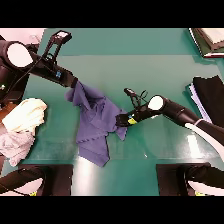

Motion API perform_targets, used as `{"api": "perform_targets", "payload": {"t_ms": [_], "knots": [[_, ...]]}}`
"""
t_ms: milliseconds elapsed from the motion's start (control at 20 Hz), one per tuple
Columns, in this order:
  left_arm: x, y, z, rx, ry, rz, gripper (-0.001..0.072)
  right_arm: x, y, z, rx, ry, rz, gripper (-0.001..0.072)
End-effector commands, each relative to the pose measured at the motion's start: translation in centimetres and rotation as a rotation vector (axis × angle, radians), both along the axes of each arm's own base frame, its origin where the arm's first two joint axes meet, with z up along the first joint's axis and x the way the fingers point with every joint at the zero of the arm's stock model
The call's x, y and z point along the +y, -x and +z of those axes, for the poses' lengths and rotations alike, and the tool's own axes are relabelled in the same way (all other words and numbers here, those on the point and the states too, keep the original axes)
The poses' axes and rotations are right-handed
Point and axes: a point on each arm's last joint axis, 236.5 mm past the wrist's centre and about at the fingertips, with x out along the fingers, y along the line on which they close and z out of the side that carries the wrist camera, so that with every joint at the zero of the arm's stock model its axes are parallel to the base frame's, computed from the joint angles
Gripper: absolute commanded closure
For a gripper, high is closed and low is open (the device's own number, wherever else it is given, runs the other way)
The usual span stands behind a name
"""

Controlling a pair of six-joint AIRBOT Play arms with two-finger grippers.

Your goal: Fold the shirts.

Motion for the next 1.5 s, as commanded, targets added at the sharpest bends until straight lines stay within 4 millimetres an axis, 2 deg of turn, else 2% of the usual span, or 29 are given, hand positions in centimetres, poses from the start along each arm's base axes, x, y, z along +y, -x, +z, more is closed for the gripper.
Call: {"api": "perform_targets", "payload": {"t_ms": [0,100,200,350,400,500,550,600,650,700,800,900,1000,1100,1250,1350,1450], "knots": [[-2.5,0.7,0.9,-0.002,0.086,-0.085,0.0683,-4.1,-0.5,1.8,-0.080,0.124,0.014,0.0699],[-5.5,0.7,3.5,-0.050,0.219,-0.143,0.0683,-8.0,-0.3,4.0,-0.116,0.205,-0.018,0.0699],[-7.8,-0.4,7.3,-0.136,0.332,-0.157,0.0683,-11.3,0.1,6.3,-0.119,0.242,-0.089,0.0699],[-11.9,-1.1,11.9,-0.250,0.410,-0.244,0.0683,-13.8,-0.3,9.1,-0.162,0.202,-0.219,0.0698],[-13.2,-1.2,12.4,-0.260,0.419,-0.267,0.0683,-14.4,-0.5,9.6,-0.183,0.188,-0.256,0.0698],[-15.5,-1.8,11.9,-0.248,0.423,-0.303,0.0683,-15.4,-0.5,10.0,-0.203,0.169,-0.322,0.0698],[-15.9,-2.4,11.1,-0.230,0.418,-0.304,0.0682,-15.9,-0.3,10.0,-0.205,0.167,-0.338,0.0698],[-15.5,-2.9,10.3,-0.213,0.406,-0.291,0.0638,-16.4,-0.1,9.9,-0.208,0.167,-0.354,0.0697],[-14.4,-3.3,9.6,-0.192,0.381,-0.273,0.0319,-16.9,0.0,10.0,-0.213,0.165,-0.372,0.0698],[-12.7,-3.5,9.0,-0.147,0.364,-0.234,0.0081,-17.5,0.0,10.1,-0.217,0.164,-0.391,0.0697],[-8.7,-2.7,7.0,-0.002,0.318,-0.177,0.0102,-18.4,0.0,10.3,-0.226,0.158,-0.429,0.0698],[-4.7,-0.6,4.1,0.185,0.259,-0.142,0.0102,-19.1,-0.1,10.7,-0.240,0.154,-0.457,0.0698],[-2.8,0.6,0.8,0.312,0.254,-0.093,0.0101,-19.6,-0.6,11.1,-0.259,0.148,-0.483,0.0698],[-2.6,2.7,-4.0,0.428,0.257,-0.056,0.0101,-19.7,-0.8,11.2,-0.262,0.147,-0.490,0.0698],[-4.3,7.2,-10.5,0.594,0.335,-0.046,0.0101,-19.7,-1.2,10.7,-0.251,0.150,-0.493,0.0697],[-5.8,10.2,-13.6,0.686,0.396,-0.054,0.0101,-19.3,-1.1,10.0,-0.212,0.148,-0.485,0.0697],[-6.6,12.0,-16.1,0.714,0.381,-0.050,0.0101,-18.8,-1.4,9.5,-0.182,0.138,-0.479,0.0697]]}}
